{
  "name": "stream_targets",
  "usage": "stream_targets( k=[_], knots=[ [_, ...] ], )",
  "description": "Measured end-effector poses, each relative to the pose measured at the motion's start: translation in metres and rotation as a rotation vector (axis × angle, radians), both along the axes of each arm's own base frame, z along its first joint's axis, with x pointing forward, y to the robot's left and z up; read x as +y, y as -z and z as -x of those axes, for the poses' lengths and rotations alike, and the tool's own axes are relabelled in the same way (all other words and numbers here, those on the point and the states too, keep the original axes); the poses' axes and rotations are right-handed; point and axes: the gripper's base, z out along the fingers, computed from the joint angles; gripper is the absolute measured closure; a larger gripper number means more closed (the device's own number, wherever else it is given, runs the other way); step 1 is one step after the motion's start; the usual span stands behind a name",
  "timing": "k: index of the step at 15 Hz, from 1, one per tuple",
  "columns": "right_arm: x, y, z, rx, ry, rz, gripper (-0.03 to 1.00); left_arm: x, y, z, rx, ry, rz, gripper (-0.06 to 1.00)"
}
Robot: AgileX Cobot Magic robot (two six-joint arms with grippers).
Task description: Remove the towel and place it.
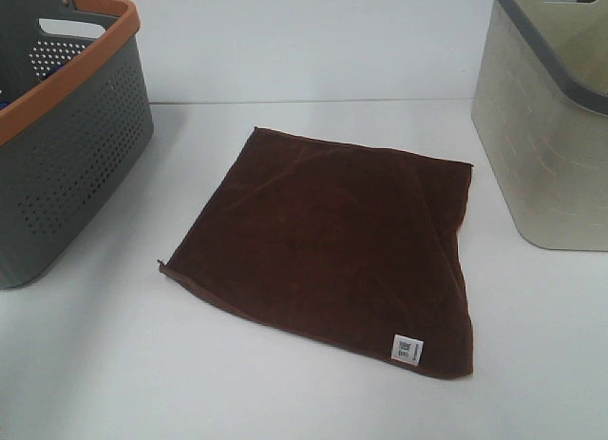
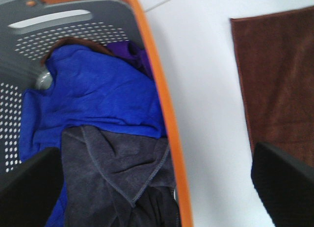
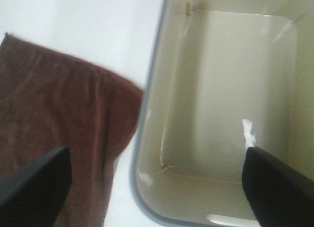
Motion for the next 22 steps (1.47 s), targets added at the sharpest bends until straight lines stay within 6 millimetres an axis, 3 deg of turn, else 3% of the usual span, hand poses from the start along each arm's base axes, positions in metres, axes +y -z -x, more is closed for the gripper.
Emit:
stream_targets(
  k=[1, 3, 5, 7, 11, 14, 17, 20, 22],
  knots=[
    [-0.022, -0.006, 0.008, -0.016, 0.062, 0.007, 0.05, 0.020, -0.007, 0.003, -0.013, -0.051, 0.033, -0.04],
    [-0.039, -0.017, 0.035, -0.042, 0.099, 0.042, 0.05, 0.051, -0.017, 0.019, -0.019, -0.128, 0.072, -0.04],
    [-0.033, -0.025, 0.075, -0.063, 0.090, 0.067, 0.05, 0.076, -0.018, 0.051, 0.005, -0.207, 0.081, -0.04],
    [-0.025, -0.021, 0.120, -0.069, 0.087, 0.067, 0.05, 0.091, -0.020, 0.100, 0.018, -0.277, 0.088, -0.04],
    [-0.008, 0.013, 0.209, -0.073, 0.086, 0.068, 0.05, 0.097, -0.012, 0.197, -0.098, -0.362, 0.092, -0.04],
    [0.003, 0.049, 0.270, -0.115, 0.087, 0.073, 0.05, 0.091, 0.005, 0.250, -0.239, -0.372, 0.039, -0.04],
    [0.011, 0.085, 0.320, -0.207, 0.099, 0.113, 0.05, 0.087, 0.026, 0.280, -0.370, -0.374, 0.017, -0.04],
    [0.012, 0.120, 0.346, -0.264, 0.100, 0.175, 0.05, 0.081, 0.059, 0.298, -0.371, -0.342, 0.009, -0.04],
    [0.015, 0.125, 0.361, -0.349, 0.082, 0.218, 0.05, 0.073, 0.066, 0.312, -0.371, -0.263, 0.016, -0.04]
  ],
)
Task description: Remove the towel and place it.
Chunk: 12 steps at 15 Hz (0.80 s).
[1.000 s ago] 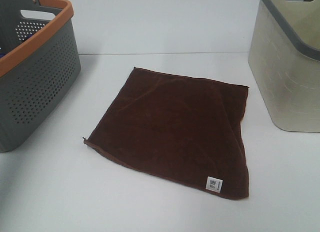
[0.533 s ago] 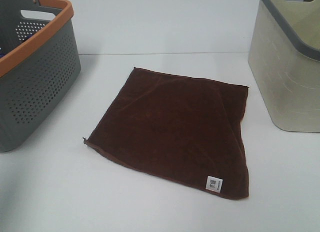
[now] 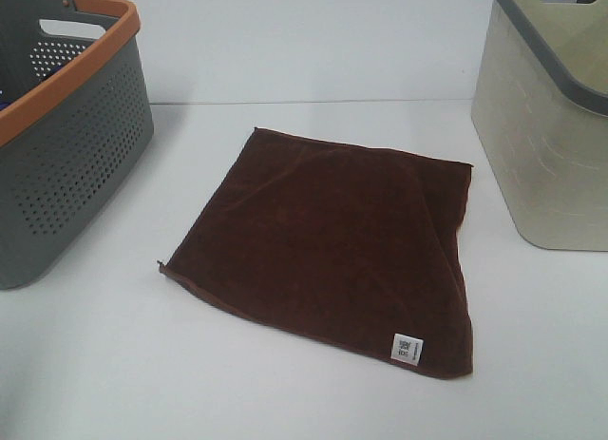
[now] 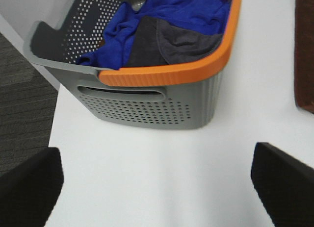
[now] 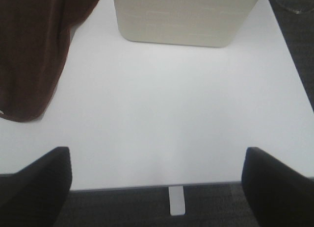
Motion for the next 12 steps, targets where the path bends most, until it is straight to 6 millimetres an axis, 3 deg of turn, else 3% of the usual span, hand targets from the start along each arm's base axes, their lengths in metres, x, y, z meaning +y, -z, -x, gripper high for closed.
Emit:
stream_targets(
  k=[4, 7, 10, 12],
  knots=[
    [0.003, 0.000, 0.007, -0.045, -0.018, 0.006, 0.05, -0.009, -0.004, 0.055, -0.110, 0.040, 0.039, -0.04],
    [0.003, 0.002, 0.006, -0.038, -0.018, 0.004, 0.05, -0.012, 0.011, 0.088, -0.180, 0.036, 0.059, -0.04],
    [0.002, 0.008, 0.003, -0.029, -0.018, 0.001, 0.05, -0.011, 0.037, 0.094, -0.170, 0.020, 0.070, -0.04],
    [0.002, 0.008, 0.002, -0.034, -0.021, -0.003, 0.05, -0.011, 0.040, 0.092, -0.166, 0.012, 0.087, -0.04]
  ],
)
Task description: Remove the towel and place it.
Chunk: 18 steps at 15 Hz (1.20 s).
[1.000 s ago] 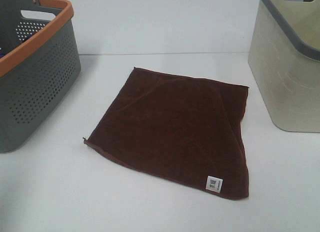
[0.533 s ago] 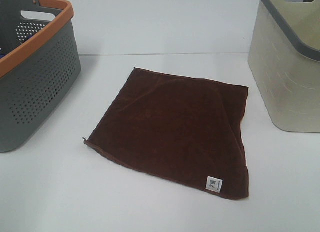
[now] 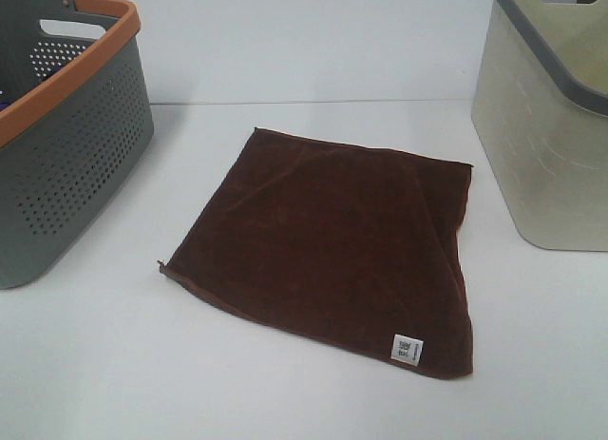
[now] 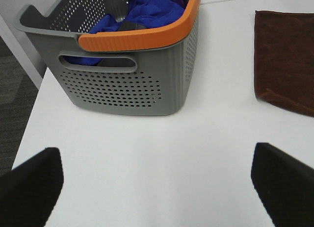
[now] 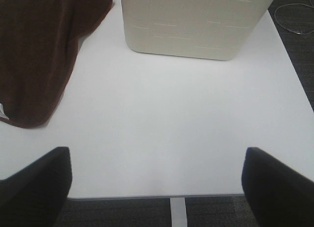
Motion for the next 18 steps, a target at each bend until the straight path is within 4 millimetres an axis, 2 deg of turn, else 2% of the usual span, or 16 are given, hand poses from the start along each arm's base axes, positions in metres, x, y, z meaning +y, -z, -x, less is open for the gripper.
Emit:
stream_targets(
  k=[8, 18],
  knots=[
    [0.0001, -0.0001, -0.0001, -0.002, 0.002, -0.006, 0.05, -0.0080, -0.0008, -0.0003, -0.008, 0.038, 0.124, -0.04],
    [0.0001, -0.0001, -0.0001, -0.002, 0.003, -0.008, 0.06, -0.0057, -0.0005, -0.0004, -0.007, 0.030, 0.083, -0.04]
  ],
)
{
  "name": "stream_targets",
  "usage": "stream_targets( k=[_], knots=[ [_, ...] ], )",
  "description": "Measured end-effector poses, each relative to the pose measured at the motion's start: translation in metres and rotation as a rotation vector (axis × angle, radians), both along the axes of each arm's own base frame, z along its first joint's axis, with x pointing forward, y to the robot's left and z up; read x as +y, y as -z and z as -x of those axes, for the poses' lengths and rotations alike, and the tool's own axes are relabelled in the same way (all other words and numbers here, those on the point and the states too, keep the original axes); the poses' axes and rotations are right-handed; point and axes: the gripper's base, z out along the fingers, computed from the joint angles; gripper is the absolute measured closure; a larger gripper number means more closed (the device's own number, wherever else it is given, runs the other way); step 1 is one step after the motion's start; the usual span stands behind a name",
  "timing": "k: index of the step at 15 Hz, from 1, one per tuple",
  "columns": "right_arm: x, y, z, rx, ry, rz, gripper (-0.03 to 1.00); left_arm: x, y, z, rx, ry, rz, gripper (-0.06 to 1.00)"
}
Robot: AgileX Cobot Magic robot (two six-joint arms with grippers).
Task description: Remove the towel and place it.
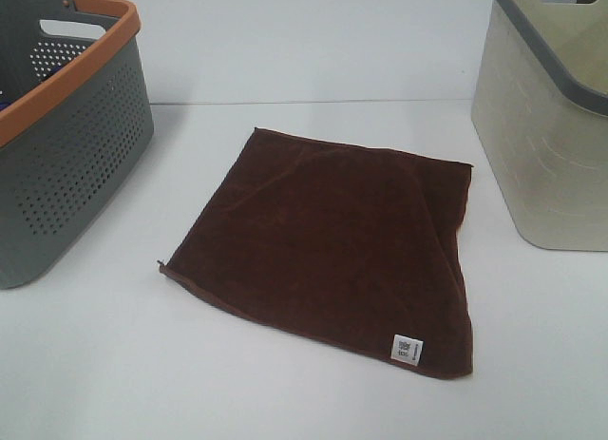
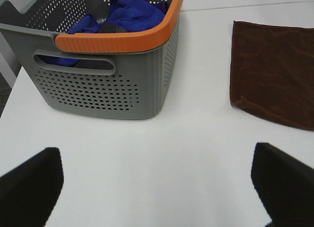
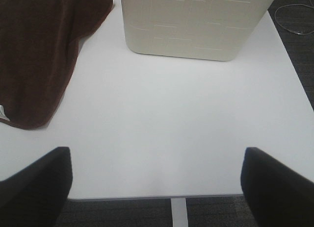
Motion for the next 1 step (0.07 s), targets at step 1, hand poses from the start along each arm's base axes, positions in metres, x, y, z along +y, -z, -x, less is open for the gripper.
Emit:
stream_targets(
  k=[1],
  knots=[
    [0.0000, 0.0000, 0.0000, 0.000, 0.000, 0.000, 0.06, 0.0000, 0.0000, 0.0000, 0.000, 0.000, 0.000, -0.04]
  ],
)
